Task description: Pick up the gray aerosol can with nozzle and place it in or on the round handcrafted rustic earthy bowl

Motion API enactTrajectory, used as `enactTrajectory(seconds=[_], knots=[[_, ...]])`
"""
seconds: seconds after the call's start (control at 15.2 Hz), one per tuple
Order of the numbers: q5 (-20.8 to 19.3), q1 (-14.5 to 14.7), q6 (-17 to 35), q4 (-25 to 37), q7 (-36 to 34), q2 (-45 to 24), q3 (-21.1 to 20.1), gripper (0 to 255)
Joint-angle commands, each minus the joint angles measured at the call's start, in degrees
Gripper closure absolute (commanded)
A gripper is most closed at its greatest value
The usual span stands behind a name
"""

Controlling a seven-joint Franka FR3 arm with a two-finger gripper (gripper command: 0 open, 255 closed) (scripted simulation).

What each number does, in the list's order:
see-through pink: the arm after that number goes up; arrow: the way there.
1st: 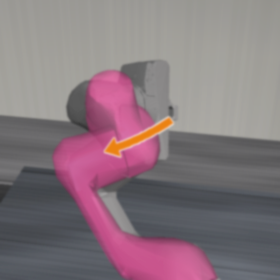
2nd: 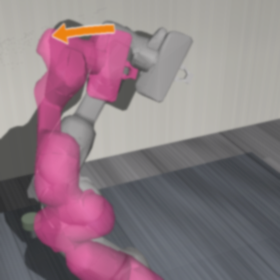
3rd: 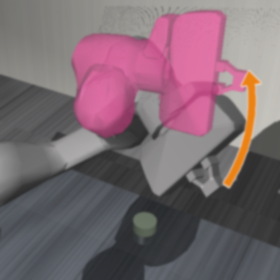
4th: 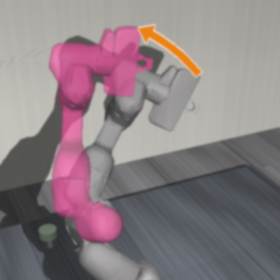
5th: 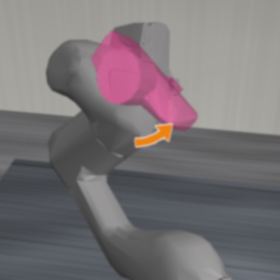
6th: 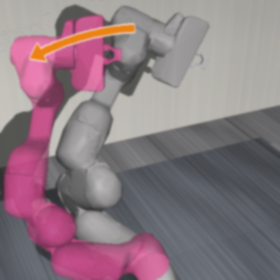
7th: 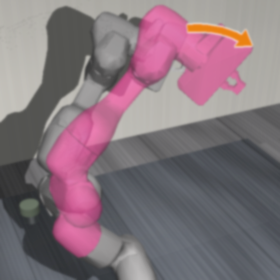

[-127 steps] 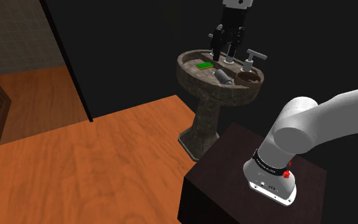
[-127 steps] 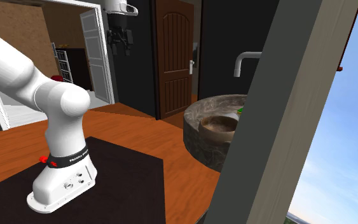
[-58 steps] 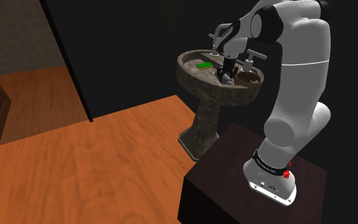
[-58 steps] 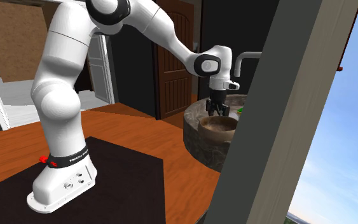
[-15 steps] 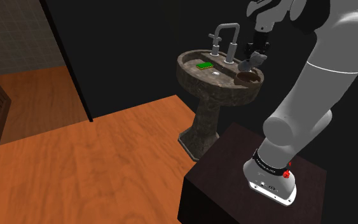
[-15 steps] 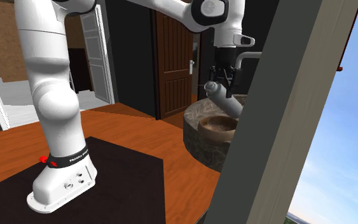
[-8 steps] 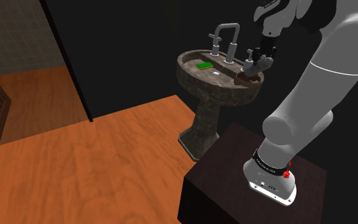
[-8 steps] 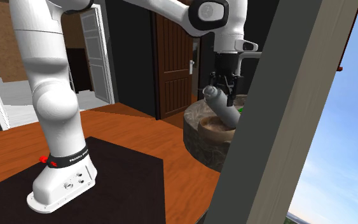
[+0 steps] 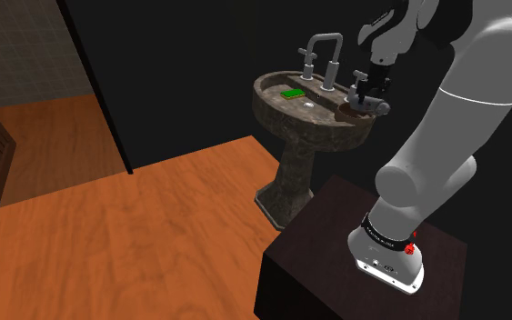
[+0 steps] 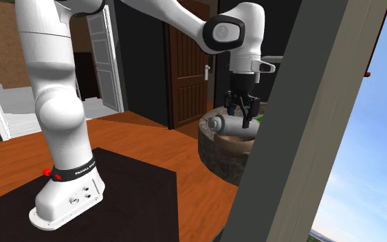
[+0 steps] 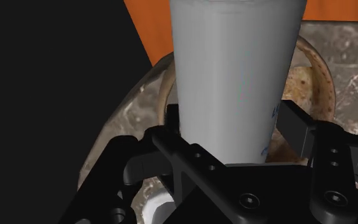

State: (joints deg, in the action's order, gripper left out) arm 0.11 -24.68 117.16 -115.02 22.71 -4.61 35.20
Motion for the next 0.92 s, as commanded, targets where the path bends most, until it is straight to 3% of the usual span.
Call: enactTrajectory(seconds=[0.0, 0.53, 0.59, 0.86], knots=[[0.33, -0.20, 2.08, -0.96, 0.31, -0.65, 0.10, 255], [0.45, -0.31, 2.49, -1.20, 0.38, -0.84, 0.01, 255], [-0.02, -0.25, 2.30, -1.63, 0.17, -0.10, 0.07, 0], [0.14, -0.21, 2.34, -1.47, 0.15, -0.35, 0.00, 0]])
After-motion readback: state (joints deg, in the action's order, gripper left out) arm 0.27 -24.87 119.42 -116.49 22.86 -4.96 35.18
